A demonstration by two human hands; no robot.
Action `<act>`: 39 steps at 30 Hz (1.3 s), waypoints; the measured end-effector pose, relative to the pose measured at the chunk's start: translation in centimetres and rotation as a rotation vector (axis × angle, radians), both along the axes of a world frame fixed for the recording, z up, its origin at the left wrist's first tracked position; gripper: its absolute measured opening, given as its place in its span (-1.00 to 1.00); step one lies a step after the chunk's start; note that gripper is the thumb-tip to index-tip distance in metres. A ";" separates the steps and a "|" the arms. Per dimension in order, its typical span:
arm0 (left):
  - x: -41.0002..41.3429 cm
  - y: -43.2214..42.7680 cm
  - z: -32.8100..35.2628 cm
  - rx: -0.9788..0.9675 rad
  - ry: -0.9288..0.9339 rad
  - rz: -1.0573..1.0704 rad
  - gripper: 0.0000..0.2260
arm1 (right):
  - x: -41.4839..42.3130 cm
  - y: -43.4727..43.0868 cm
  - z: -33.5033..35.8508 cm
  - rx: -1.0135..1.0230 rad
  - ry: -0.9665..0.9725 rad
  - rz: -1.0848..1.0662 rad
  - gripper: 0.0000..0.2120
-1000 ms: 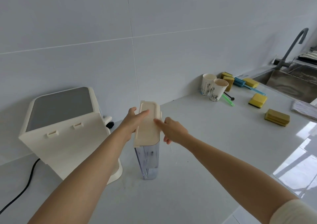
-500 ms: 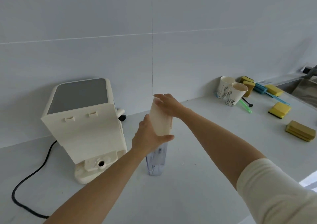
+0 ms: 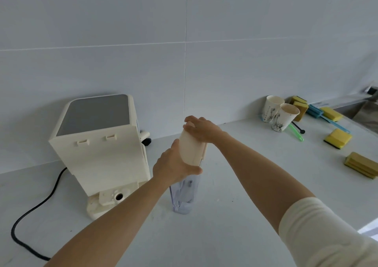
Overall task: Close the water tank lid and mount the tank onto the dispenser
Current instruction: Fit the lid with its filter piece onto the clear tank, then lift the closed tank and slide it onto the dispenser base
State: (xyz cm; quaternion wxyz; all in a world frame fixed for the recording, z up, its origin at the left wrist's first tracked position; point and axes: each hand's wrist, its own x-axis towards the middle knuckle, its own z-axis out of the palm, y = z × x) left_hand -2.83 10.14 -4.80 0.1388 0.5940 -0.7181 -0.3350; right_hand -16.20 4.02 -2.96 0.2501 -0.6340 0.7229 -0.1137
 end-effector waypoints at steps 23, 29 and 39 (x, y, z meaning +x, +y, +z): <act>5.5 -5.1 0.3 0.069 0.326 -0.030 -0.26 | -4.1 5.2 -1.2 -0.045 -0.396 -0.346 -0.52; 5.7 -4.9 -0.3 0.029 0.413 -0.073 -0.26 | -4.2 6.2 -1.6 -0.055 -0.353 -0.338 -0.50; 5.8 -5.0 -2.4 0.129 0.482 -0.078 -0.18 | -4.4 7.5 -2.2 -0.080 -0.569 -0.330 -0.34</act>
